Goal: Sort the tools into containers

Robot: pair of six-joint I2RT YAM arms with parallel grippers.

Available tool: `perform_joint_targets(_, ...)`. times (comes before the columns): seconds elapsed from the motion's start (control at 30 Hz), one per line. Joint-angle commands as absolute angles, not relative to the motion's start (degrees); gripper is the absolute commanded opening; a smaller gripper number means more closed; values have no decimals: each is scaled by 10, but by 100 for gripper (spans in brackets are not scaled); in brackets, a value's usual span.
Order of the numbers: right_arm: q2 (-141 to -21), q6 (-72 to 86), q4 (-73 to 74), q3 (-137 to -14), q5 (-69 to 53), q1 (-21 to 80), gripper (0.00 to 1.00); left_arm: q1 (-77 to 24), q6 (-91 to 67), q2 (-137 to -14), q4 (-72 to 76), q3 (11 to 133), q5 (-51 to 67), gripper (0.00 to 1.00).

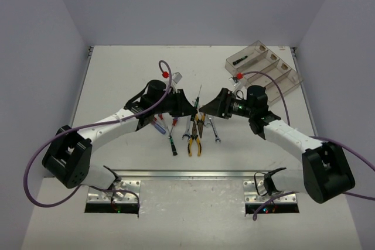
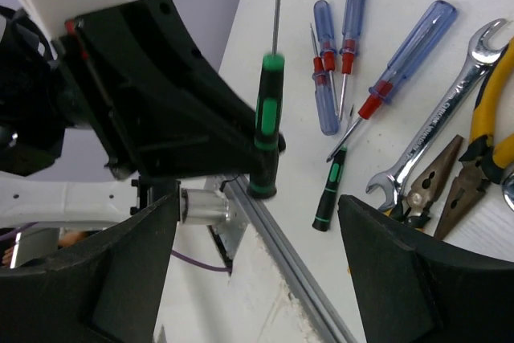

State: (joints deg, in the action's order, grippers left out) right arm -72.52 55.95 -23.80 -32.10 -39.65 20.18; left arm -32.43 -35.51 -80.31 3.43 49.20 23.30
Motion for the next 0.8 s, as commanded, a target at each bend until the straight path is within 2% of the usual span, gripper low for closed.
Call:
perform_joint_targets(0.0, -752, 581, -296, -367, -396, 219, 74, -344, -396, -779, 170, 469, 346, 0)
perform_joint_targets(0.23, -762, 558, -279, -379, -369, 228, 53, -351, -417, -771, 204, 450, 367, 0)
perform_joint_targets(0.33, -763, 558, -283, -377, -369, 227, 34, -351, -417, -773, 207, 444, 363, 0)
perform_joint_targets(0.4, -762, 562, -289, -374, -369, 227, 26, -351, -418, -774, 208, 443, 357, 0)
perform_joint_targets(0.47, -765, 569, -299, -368, -370, 228, 6, -351, -416, -778, 206, 446, 349, 2)
perform_joint_targets(0.5, -767, 572, -301, -368, -372, 228, 0, -350, -415, -780, 204, 449, 345, 9)
perform_joint_targets(0.53, -771, 571, -299, -371, -372, 227, 0, -350, -408, -782, 188, 458, 330, 27)
perform_joint_targets(0.6, -784, 568, -288, -380, -369, 225, 0, -350, -386, -787, 133, 487, 282, 75)
perform_joint_targets(0.63, -790, 567, -270, -396, -364, 218, 0, -350, -368, -790, 109, 508, 243, 95)
perform_joint_targets(0.67, -796, 566, -253, -408, -360, 211, 0, -350, -356, -790, 56, 523, 211, 100)
perform_joint_targets(0.77, -831, 545, -115, -485, -299, 158, 0, -350, -338, -776, -111, 566, 49, 100)
